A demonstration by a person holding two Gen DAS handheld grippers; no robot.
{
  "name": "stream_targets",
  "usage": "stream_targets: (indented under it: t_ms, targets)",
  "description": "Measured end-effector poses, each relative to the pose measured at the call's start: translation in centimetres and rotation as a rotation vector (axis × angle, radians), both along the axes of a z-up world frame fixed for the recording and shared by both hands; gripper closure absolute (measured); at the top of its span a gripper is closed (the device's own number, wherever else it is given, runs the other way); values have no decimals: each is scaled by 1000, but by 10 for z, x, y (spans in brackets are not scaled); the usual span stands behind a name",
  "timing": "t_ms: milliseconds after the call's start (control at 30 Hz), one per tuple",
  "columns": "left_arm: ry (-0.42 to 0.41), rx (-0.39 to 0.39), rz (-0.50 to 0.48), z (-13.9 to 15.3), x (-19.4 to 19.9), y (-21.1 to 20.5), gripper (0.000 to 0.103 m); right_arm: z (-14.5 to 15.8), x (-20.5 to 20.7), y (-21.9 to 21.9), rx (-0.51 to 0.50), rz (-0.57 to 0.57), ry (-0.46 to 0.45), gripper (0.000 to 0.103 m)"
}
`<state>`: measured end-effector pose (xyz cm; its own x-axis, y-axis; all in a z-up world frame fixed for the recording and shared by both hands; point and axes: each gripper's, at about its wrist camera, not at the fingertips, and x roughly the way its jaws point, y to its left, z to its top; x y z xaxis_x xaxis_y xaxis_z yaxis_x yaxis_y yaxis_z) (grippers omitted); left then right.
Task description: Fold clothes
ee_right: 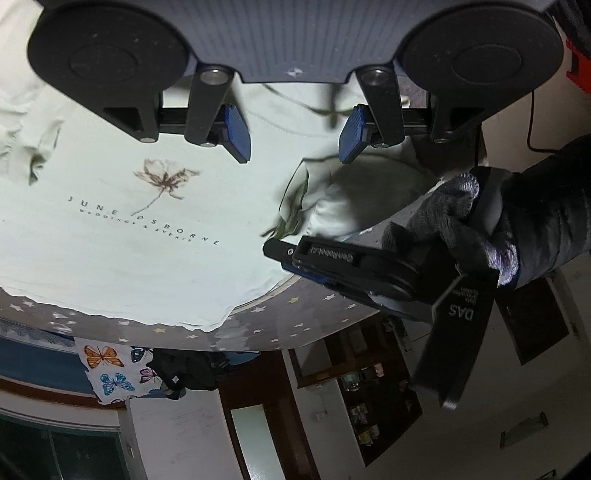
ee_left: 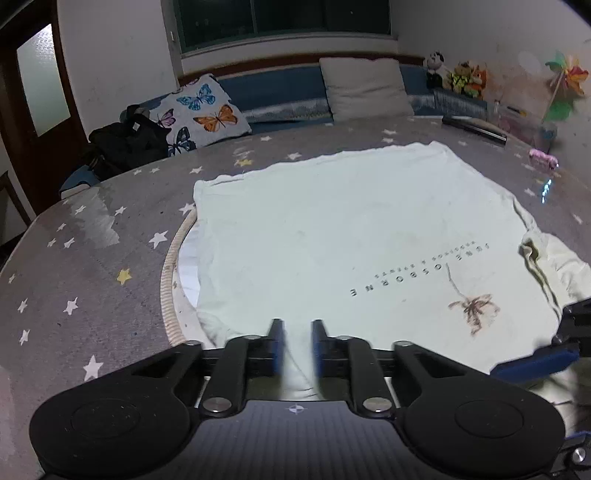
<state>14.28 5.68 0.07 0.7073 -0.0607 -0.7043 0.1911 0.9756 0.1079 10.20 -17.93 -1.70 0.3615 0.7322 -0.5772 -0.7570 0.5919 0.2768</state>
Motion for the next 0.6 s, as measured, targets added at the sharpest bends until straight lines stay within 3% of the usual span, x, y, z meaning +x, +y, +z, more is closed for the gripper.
stream_targets:
  t_ms: [200,267,333,400,467,533,600]
  targets:
    - [-10,24,-38,11,1,5,88,-3,9,14,25,33,22,50]
    - [-5,43,-66,12,4,3,83,-4,11,19,28,48,24,50]
    - [-4,55,-84,9,6,2,67,-5,12,24,26,56,27,50]
    - [-2,67,-101,7,8,1,64,-7,14,28,24,61,30,50]
    - [-1,79,-119,5,9,1,65,-8,15,29,23,61,35,50]
    - [0,90,-137,2,11,0,85,-9,16,30,21,60,40,50]
    - [2,102,-154,0,13,-1,91,-11,17,31,20,61,44,51]
